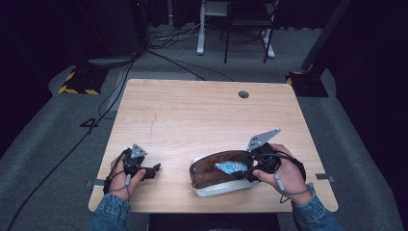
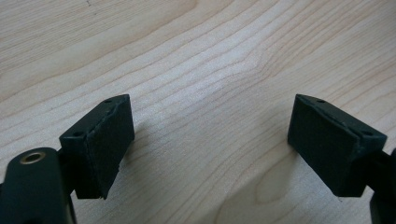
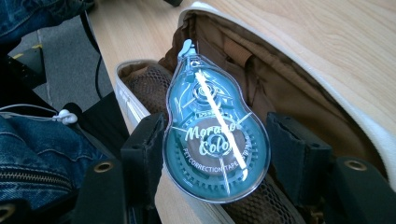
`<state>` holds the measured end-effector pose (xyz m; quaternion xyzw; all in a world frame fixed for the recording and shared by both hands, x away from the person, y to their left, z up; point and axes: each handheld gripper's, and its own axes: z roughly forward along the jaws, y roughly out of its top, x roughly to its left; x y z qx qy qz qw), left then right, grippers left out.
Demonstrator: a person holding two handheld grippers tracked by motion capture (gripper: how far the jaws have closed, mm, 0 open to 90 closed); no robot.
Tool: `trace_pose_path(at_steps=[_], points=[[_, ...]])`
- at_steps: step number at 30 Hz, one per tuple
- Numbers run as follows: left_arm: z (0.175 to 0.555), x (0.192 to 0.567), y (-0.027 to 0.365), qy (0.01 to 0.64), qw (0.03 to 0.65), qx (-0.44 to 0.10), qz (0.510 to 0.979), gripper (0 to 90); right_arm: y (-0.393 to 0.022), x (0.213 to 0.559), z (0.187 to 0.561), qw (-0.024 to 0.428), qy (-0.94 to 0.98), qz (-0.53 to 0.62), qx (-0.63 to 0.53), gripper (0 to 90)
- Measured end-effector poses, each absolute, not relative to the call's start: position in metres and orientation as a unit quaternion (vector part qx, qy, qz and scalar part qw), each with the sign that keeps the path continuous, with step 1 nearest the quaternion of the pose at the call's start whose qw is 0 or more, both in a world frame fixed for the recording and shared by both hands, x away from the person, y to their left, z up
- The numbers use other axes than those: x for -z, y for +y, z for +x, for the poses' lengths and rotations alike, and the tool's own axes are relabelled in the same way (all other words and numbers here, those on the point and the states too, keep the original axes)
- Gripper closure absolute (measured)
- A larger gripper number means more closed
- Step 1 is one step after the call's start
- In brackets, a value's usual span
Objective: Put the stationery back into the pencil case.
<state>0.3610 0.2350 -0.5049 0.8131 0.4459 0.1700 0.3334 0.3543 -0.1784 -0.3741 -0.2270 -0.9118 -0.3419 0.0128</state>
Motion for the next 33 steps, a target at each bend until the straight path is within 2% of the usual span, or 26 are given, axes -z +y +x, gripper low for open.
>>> trace_pose_path(at_steps=[18, 27, 30, 33], points=[[0.362, 0.505, 0.235, 0.445, 0.331, -0.168, 0.815, 14.5, -0.166, 0.405, 0.372, 0.045, -0.907, -0.231, 0.349, 39.3], [0.363, 0.505, 0.234, 0.445, 0.331, -0.168, 0.815, 14.3, -0.161, 0.422, 0.379, 0.041, -0.911, -0.224, 0.345, 38.5], [0.364, 0.505, 0.234, 0.444, 0.332, -0.168, 0.815, 14.2, -0.160, 0.427, 0.380, 0.031, -0.907, -0.229, 0.353, 26.1], [0.364, 0.505, 0.234, 0.444, 0.332, -0.168, 0.815, 14.2, -0.160, 0.427, 0.380, 0.028, -0.904, -0.231, 0.358, 26.8]])
